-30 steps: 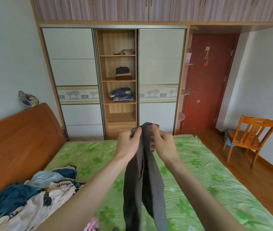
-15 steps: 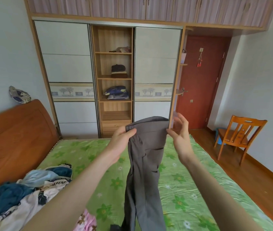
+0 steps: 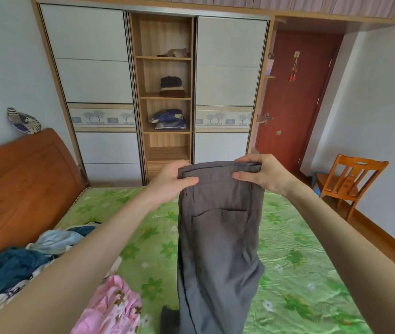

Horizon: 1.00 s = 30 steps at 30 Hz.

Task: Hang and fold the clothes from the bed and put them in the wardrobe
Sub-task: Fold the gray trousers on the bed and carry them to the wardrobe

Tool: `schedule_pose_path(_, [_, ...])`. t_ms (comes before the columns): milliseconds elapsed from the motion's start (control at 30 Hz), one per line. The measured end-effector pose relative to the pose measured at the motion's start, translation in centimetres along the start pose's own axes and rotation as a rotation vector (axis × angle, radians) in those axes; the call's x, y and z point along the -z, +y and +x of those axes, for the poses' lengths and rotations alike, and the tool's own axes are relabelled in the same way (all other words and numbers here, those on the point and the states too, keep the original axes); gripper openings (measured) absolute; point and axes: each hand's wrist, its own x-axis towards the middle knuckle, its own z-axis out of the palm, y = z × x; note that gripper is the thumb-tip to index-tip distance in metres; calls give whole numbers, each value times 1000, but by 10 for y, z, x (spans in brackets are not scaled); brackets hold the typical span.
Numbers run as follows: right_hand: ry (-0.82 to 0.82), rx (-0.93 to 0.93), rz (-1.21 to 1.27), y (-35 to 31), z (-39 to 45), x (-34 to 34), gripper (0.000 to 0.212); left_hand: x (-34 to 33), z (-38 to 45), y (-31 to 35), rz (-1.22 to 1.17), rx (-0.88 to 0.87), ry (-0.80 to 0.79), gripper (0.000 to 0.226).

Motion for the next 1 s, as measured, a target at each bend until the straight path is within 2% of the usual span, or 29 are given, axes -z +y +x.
schedule_pose_path(100, [-218, -79, -63, -4, 2, 18, 53, 5, 6, 5, -19, -10, -28, 17])
schedule_pose_path(167, [-315, -129, -197, -6, 8, 28, 43, 8, 13, 8, -10, 11, -73, 16])
schedule_pose_path(267, [-332, -105, -348, -14, 22, 36, 28, 16, 28, 14, -3, 46, -160, 17])
schedule_pose_path(367, [-332, -115, -295, -29, 35, 42, 46, 30, 54, 24, 48, 35, -224, 14])
schedule_pose_path(467, [-319, -103, -334, -41, 62, 52, 52, 44, 88, 38, 149, -13, -218, 19])
schedule_pose_path(567, [-262, -78, -401, -51, 102, 68, 38, 55, 131, 50, 352, -90, -135, 24])
schedule_pose_path(700, [-154, 13, -575, -59, 168, 92, 11, 66, 191, 67, 458, -154, -3, 24])
schedule_pose_path(767, [-77, 51, -701, -59, 201, 102, 11, 73, 222, 77, 541, -204, 69, 28])
schedule_pose_path(867, [35, 126, -864, -63, 246, 110, 25, 84, 270, 94, 672, -271, 209, 33])
schedule_pose_path(1000, [274, 255, -1026, -76, 286, 123, 18, 96, 318, 128, 702, -392, 386, 25])
